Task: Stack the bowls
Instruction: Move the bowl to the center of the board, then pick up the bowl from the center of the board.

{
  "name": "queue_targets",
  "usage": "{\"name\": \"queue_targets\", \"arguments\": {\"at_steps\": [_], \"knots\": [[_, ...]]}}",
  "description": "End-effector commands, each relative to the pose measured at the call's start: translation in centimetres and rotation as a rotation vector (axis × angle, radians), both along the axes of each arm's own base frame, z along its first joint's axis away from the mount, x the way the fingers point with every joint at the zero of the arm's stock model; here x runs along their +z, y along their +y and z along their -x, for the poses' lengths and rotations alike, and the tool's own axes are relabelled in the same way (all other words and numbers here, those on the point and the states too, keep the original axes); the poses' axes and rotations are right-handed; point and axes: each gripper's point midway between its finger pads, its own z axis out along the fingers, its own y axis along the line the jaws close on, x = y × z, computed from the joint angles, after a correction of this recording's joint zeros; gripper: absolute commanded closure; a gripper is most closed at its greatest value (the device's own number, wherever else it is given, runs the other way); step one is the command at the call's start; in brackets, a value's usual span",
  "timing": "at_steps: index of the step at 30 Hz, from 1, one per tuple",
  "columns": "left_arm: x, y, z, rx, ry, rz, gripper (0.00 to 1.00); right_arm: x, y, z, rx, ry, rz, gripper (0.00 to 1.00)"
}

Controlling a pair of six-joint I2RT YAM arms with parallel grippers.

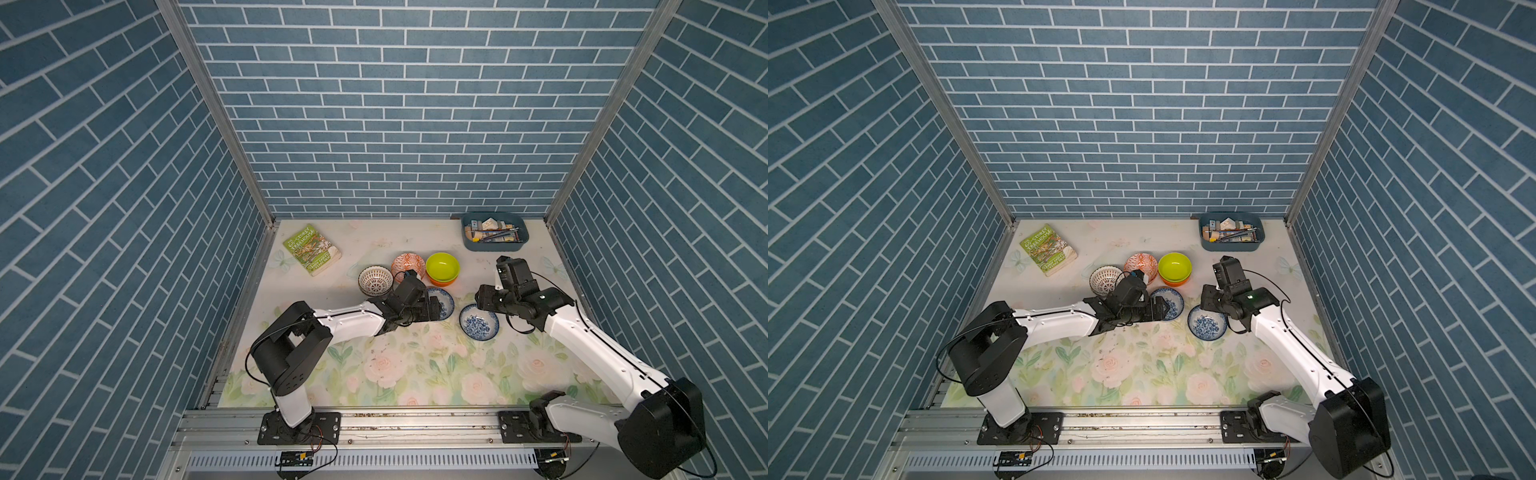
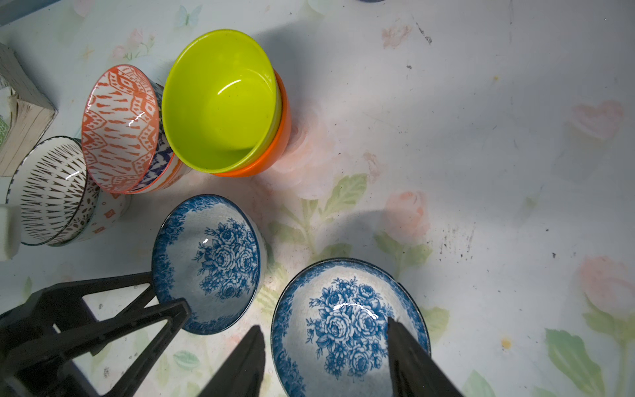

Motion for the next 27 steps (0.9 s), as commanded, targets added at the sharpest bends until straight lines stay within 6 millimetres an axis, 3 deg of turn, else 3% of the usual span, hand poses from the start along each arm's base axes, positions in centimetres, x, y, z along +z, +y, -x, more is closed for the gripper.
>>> {"name": "queue_targets", "arguments": {"at_steps": [1,27], "knots": [[0.9,-1.6,-0.3,-0.02,-0.017,0.03,0.08,-0.7,-0.7,0.1,-0.028,0.009,0.023,0.41],[1.0,-4.3,-0.4,-0.057,-0.022,0.076,0.09,-3.7,-2.6,1.1,-0.107,0.069,0.053,0.42]]}}
